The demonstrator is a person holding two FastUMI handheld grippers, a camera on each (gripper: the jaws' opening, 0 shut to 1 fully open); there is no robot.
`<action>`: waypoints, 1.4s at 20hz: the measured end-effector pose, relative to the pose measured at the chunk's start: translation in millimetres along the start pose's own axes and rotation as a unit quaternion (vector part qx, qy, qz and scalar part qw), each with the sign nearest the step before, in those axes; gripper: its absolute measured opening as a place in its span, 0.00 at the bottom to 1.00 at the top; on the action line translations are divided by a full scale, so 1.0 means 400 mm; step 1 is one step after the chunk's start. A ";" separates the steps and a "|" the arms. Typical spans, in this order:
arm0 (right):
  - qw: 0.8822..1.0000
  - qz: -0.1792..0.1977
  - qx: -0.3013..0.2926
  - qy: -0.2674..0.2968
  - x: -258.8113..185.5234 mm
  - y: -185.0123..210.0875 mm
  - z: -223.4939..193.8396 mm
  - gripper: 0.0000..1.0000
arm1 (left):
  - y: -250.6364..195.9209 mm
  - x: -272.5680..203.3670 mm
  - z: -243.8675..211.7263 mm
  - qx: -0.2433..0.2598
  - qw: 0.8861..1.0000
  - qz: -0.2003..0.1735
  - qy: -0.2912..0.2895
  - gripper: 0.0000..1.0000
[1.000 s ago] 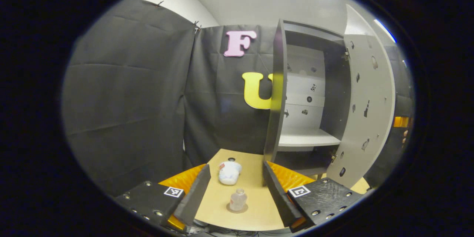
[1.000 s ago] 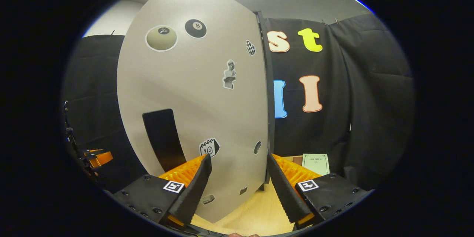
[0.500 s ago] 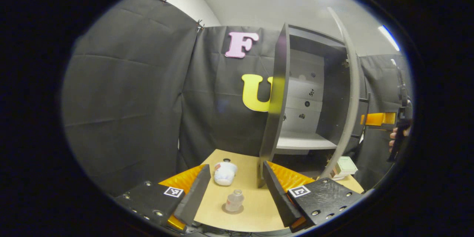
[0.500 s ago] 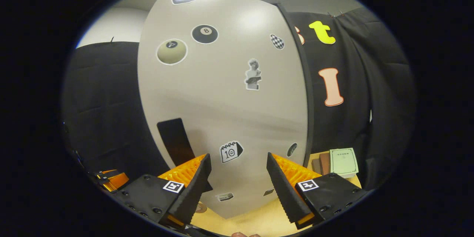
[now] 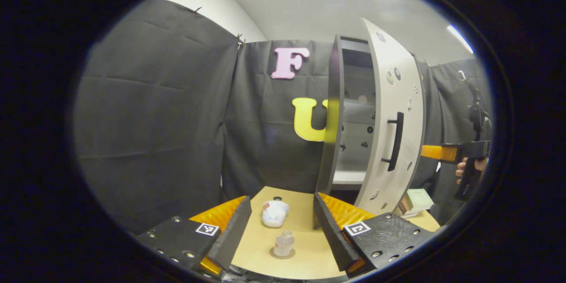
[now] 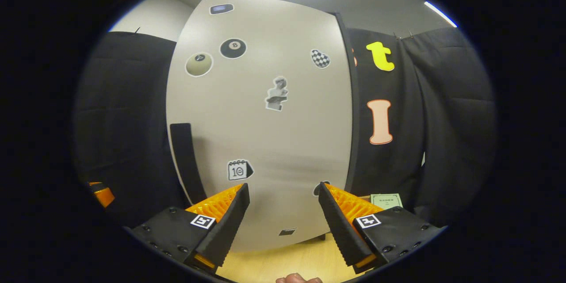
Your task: Open the cabinet door with the right hand, grasp the bottle in the cabinet with the left hand and place it on the coaster, then close the cabinet door with the right hand.
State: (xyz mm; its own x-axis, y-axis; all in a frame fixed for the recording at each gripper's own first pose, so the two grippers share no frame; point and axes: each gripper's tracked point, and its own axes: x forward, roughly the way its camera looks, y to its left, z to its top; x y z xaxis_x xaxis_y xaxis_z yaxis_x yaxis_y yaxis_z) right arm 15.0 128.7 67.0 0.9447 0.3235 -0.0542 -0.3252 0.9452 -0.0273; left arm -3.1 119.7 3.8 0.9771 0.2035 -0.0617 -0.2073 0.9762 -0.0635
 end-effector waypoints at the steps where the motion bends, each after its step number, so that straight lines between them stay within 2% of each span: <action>1: 1.000 -0.011 -0.004 -0.005 0.004 -0.040 0.000 0.95 | -0.030 -0.011 0.001 0.005 1.000 -0.005 0.002 0.86; 2: 1.000 -0.017 -0.007 -0.013 0.005 -0.076 -0.001 0.99 | -0.062 -0.008 0.007 0.014 1.000 -0.012 0.000 0.87; 4: 0.999 -0.038 -0.008 -0.011 0.007 -0.156 -0.016 0.99 | -0.149 0.021 0.016 0.027 0.999 -0.035 0.001 0.86; 6: 0.998 -0.067 -0.007 -0.009 0.001 -0.237 -0.033 0.99 | -0.259 0.052 0.026 0.042 0.995 -0.091 0.000 0.86; 8: 0.995 -0.104 -0.001 -0.002 -0.011 -0.321 -0.057 0.99 | -0.338 0.077 0.029 0.054 0.990 -0.131 0.008 0.86; 9: 0.993 -0.116 0.004 -0.001 -0.011 -0.351 -0.065 0.95 | -0.356 0.085 0.034 0.057 0.989 -0.137 0.004 0.86; 10: 0.993 -0.122 0.008 0.002 -0.013 -0.374 -0.077 0.99 | -0.375 0.102 0.043 0.056 0.989 -0.140 -0.004 0.85; 13: 0.991 -0.131 0.015 0.016 -0.030 -0.423 -0.117 0.98 | -0.424 0.145 0.035 0.016 0.989 -0.145 -0.004 0.86; 17: 0.987 -0.157 0.014 0.023 -0.065 -0.485 -0.160 0.98 | -0.406 0.192 0.033 -0.020 0.989 -0.148 0.003 0.86; 18: 0.986 -0.166 0.016 0.023 -0.075 -0.500 -0.168 0.93 | -0.394 0.200 0.035 -0.023 0.989 -0.148 0.007 0.86; 19: 0.984 -0.175 0.018 0.022 -0.085 -0.513 -0.172 0.98 | -0.387 0.211 0.041 -0.026 0.988 -0.149 0.009 0.85; 23: 0.977 -0.208 0.029 0.021 -0.118 -0.546 -0.173 0.98 | -0.378 0.207 0.066 -0.052 0.986 -0.160 -0.014 0.85; 25: 0.973 -0.228 0.025 0.014 -0.154 -0.585 -0.158 0.98 | -0.351 0.202 0.077 -0.042 0.986 -0.163 -0.017 0.88; 28: 0.971 -0.238 0.014 0.001 -0.161 -0.563 -0.128 0.98 | -0.311 0.205 0.075 -0.006 0.988 -0.153 -0.017 0.85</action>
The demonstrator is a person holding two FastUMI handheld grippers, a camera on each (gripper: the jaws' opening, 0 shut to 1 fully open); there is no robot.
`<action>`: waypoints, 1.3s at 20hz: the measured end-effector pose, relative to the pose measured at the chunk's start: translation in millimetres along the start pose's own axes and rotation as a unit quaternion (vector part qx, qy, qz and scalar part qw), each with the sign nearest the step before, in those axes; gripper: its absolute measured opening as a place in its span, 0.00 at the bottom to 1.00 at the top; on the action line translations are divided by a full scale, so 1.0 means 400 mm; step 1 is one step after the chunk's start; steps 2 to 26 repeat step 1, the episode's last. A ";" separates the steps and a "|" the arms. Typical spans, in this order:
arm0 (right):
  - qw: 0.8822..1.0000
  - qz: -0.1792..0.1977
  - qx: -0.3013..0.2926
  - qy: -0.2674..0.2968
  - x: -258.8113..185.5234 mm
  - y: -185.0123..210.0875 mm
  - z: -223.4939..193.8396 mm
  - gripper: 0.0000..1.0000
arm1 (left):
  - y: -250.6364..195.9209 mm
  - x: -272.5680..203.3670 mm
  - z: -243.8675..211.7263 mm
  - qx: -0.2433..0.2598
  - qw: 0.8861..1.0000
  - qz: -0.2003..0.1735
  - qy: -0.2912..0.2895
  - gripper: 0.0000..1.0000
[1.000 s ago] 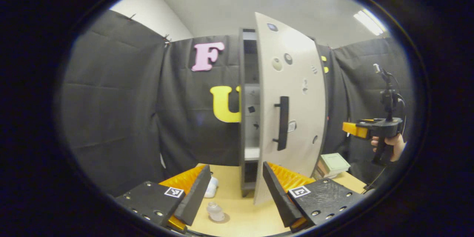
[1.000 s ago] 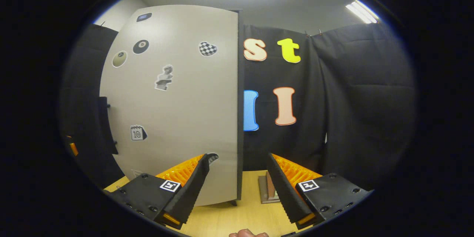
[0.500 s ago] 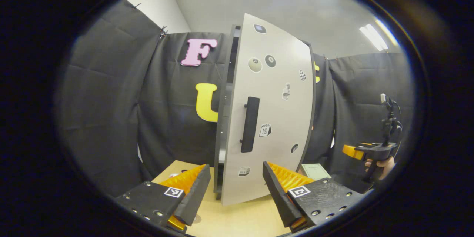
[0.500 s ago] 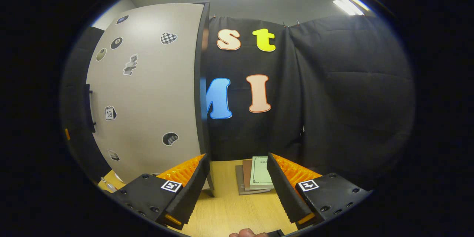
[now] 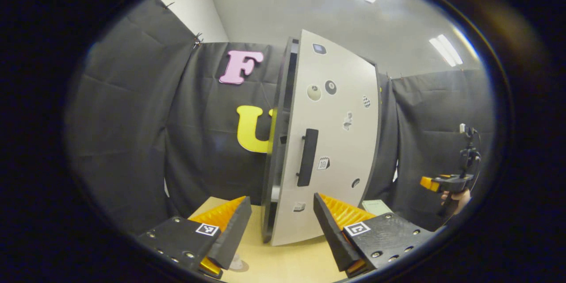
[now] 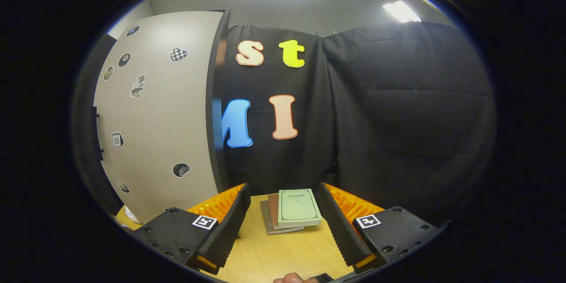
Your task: Open the cabinet door with the right hand, grasp the bottle in the cabinet with the left hand and place it on the coaster, then close the cabinet door with the right hand.
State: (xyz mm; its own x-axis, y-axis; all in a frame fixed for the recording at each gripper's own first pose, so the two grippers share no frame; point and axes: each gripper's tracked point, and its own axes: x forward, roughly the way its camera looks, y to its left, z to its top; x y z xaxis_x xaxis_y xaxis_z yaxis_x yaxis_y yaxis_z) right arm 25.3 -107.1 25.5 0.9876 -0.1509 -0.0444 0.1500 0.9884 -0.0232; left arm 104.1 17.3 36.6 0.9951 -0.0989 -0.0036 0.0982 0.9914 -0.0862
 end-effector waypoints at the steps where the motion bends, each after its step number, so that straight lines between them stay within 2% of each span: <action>1: 1.000 -0.004 -0.004 -0.003 -0.011 0.007 0.004 0.98 | 0.004 0.001 0.004 0.008 1.000 -0.001 -0.005 0.87; 26: 1.000 -0.004 -0.004 -0.003 -0.011 0.007 0.004 0.98 | 0.004 0.001 0.004 0.008 1.000 -0.001 -0.005 0.87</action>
